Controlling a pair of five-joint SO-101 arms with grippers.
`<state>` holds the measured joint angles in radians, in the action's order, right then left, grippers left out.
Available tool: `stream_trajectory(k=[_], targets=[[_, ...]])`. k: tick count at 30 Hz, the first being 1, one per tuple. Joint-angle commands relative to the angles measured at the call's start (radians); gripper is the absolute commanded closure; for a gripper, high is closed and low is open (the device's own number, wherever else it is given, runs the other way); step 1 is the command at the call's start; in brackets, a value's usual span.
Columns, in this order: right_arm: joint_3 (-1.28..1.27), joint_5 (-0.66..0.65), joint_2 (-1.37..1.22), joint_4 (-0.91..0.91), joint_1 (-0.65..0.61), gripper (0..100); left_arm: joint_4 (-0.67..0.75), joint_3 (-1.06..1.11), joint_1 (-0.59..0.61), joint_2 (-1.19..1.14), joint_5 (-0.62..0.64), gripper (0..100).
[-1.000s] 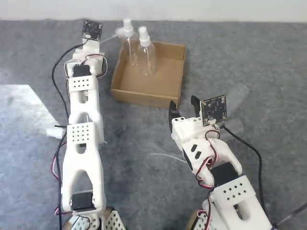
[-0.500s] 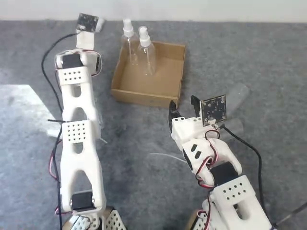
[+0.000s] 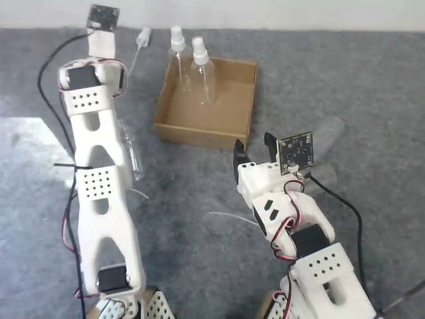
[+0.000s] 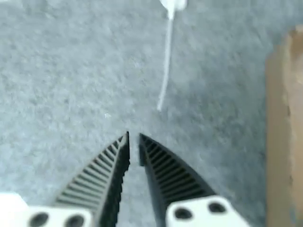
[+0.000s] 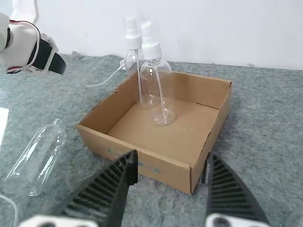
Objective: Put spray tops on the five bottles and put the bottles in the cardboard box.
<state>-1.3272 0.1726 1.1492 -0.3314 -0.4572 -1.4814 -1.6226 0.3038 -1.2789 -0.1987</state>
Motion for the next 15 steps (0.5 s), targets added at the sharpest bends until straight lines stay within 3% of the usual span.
stream_trajectory(k=[1,4,15], targets=[[0.080,0.005,-0.008,0.025,0.002,78.6,0.071,-0.054,0.008,-0.021,0.068,82],[0.080,0.005,-0.008,0.025,0.002,78.6,0.124,-0.054,0.009,-0.071,0.120,71],[0.081,0.005,-0.007,0.025,0.002,78.6,0.410,-0.054,0.011,-0.222,0.124,73]])
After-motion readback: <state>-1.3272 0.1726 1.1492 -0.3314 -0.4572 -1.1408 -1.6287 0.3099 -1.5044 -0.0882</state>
